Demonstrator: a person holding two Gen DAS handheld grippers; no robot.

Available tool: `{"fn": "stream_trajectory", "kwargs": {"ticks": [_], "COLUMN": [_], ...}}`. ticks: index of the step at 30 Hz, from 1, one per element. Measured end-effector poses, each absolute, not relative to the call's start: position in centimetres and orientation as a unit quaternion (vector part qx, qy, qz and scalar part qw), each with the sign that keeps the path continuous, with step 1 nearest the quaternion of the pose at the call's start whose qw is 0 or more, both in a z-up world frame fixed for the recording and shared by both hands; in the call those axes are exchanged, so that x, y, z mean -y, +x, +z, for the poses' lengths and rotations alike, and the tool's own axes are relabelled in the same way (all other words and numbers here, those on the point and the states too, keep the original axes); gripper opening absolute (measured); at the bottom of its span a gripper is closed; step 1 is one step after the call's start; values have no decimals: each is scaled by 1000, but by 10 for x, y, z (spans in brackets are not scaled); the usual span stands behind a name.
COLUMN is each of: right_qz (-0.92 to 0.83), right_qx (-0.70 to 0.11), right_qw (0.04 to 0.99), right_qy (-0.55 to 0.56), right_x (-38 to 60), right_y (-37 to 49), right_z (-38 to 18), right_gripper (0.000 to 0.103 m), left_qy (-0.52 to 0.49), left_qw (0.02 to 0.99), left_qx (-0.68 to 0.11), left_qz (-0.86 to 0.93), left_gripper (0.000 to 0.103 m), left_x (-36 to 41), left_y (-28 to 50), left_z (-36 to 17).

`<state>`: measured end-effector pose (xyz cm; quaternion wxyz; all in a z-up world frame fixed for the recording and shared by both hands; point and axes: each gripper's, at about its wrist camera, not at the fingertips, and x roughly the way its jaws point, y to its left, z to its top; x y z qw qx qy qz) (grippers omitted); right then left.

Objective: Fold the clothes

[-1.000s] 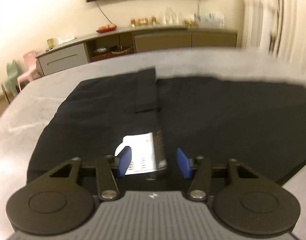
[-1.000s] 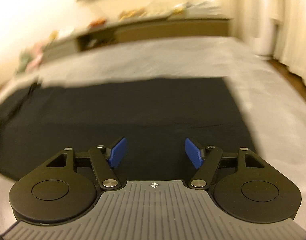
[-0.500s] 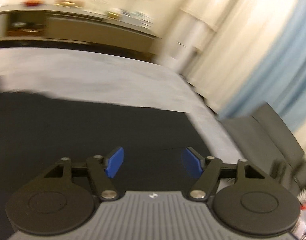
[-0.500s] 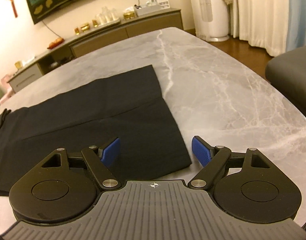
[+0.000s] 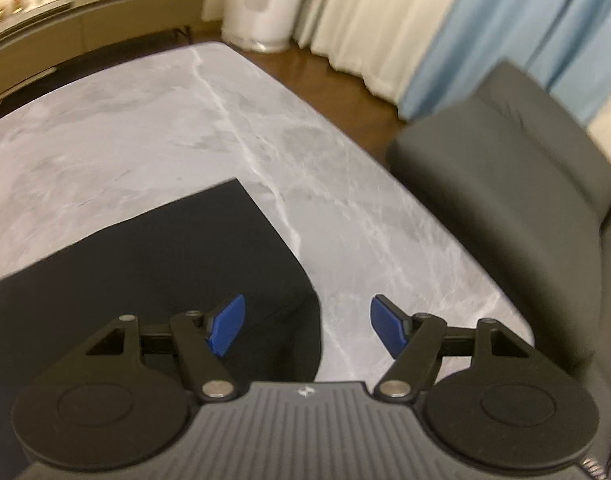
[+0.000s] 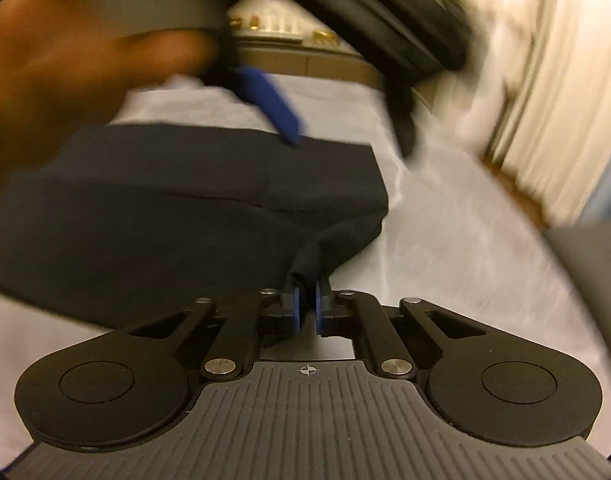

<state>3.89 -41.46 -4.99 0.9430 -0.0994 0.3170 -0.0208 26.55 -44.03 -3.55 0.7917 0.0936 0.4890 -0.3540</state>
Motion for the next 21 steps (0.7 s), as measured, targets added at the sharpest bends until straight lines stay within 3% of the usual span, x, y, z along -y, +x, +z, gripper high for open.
{"fn": "stream_trajectory", "kwargs": {"ticks": [3,4,5,6,9,11,13,17,21], "right_qz": [-9,-1,10,23,60,84,109,155,165], "right_qx": [-298,-289,-285,-282,-273,-266,-259,-252,-292], "right_qw": [943,945,948,950,956,959,959,955,940], "right_qy": [-146,-153,-144,-130,-86,-57,-27,34,68], "right_x": [396,391,390,390,391,392,393,395,390], "right_y": [36,35,33,31,26,22,19,14,25], "right_z": [-48,-46,-42,-39,-28,-21,-14,-2,-8], "right_gripper": [3,3,3,3,5,33,52,53,52], "left_qy": [141,155,164,169,144,97,29,-64,-85], "left_qw": [781,781,785,790,811,829,850,861,852], "left_qx": [-497,-497,-494,-492,-474,-458,-440,-455,-485], "left_qz": [-350,-344,-335,-324,-311,-304,-288,-216,-176], "left_gripper": [66,55,23,9,9,9,9,9,9], "left_x": [447,446,443,438,409,370,311,198,148], "left_y": [270,270,272,275,279,280,281,283,273], "left_z": [-48,-52,-54,-56,-46,-29,-12,-30,-69]}}
